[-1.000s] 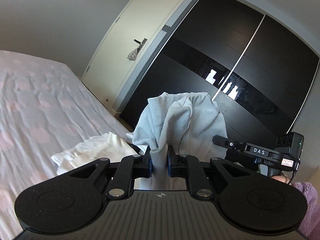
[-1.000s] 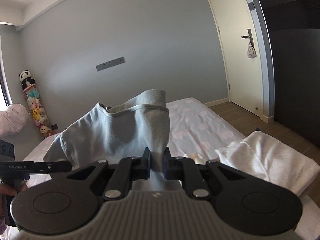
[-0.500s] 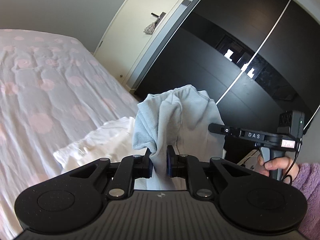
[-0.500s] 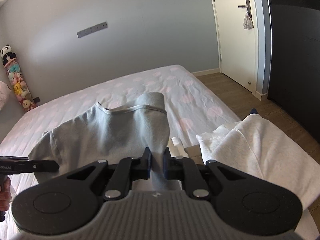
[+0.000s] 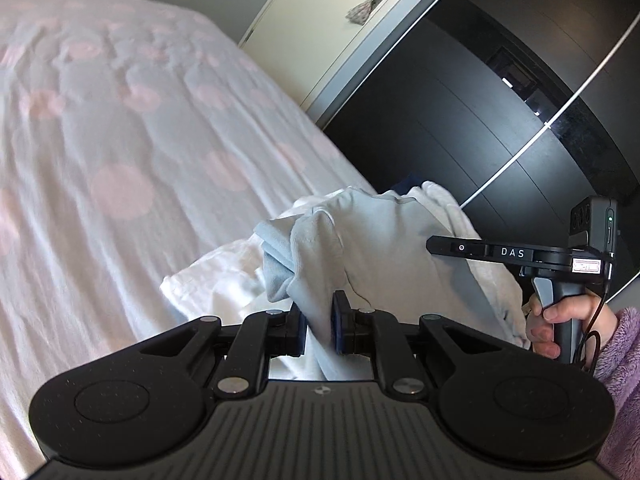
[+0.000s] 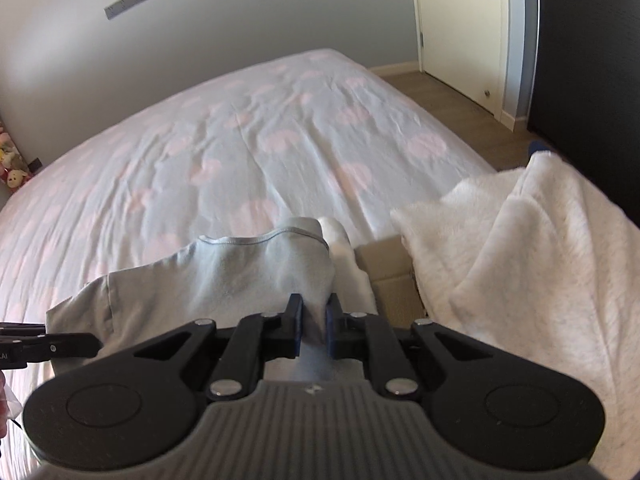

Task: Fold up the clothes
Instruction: 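Lift the folded shirt with both grippers and carry it to the clothes stack, then lower the folded shirt onto the white clothes stack with both grippers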

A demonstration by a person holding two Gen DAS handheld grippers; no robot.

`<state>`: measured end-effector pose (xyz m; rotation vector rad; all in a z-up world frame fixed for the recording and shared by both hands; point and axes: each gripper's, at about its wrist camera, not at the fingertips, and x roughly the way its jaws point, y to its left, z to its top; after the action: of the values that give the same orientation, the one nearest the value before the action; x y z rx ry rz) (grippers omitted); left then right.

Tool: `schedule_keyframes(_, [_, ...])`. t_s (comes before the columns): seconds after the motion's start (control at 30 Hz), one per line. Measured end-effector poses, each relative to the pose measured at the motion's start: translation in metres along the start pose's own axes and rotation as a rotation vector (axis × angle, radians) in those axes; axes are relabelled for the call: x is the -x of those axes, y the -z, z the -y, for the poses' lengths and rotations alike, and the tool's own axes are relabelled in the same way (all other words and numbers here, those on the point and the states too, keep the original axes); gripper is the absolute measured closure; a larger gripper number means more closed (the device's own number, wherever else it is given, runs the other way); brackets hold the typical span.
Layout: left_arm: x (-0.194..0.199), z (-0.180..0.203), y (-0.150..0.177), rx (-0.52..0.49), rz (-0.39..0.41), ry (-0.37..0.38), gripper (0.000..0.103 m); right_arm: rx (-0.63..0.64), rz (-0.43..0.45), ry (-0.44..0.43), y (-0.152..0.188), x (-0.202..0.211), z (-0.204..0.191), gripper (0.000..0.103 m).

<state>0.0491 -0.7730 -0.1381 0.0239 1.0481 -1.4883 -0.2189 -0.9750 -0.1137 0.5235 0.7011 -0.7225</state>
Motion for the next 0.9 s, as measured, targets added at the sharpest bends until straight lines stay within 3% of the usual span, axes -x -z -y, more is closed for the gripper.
schedule_keyframes(0.27, [-0.006,-0.02,0.014,0.042,-0.043,-0.004,0.091,-0.071,-0.052,0.011,0.003,-0.018,0.006,0.087])
schedule_keyframes(0.33, [0.003,-0.017,0.012,0.034,-0.036,-0.018,0.09,-0.071,-0.035,0.03,0.002,-0.008,0.005,0.077])
schedule_keyframes(0.37, [0.009,-0.014,0.01,0.026,-0.033,-0.026,0.089,-0.064,-0.019,0.05,0.002,-0.001,0.006,0.067])
schedule_keyframes(0.43, [0.023,-0.008,0.01,0.002,-0.013,-0.059,0.089,-0.07,0.022,0.053,0.004,0.017,0.011,0.065])
schedule_keyframes(0.47, [0.032,-0.003,0.012,-0.009,-0.001,-0.076,0.089,-0.069,0.033,0.056,0.008,0.027,0.013,0.066])
schedule_keyframes(0.57, [0.055,0.019,0.017,-0.057,0.036,-0.087,0.089,-0.061,0.061,0.056,0.019,0.054,0.018,0.086])
schedule_keyframes(0.77, [0.05,0.082,0.028,-0.176,0.031,0.015,0.089,-0.049,0.112,-0.002,0.049,0.091,0.009,0.088])
schedule_keyframes(0.9, [0.032,0.107,0.053,-0.265,-0.041,-0.026,0.092,-0.003,0.048,0.06,0.068,0.084,0.001,0.098])
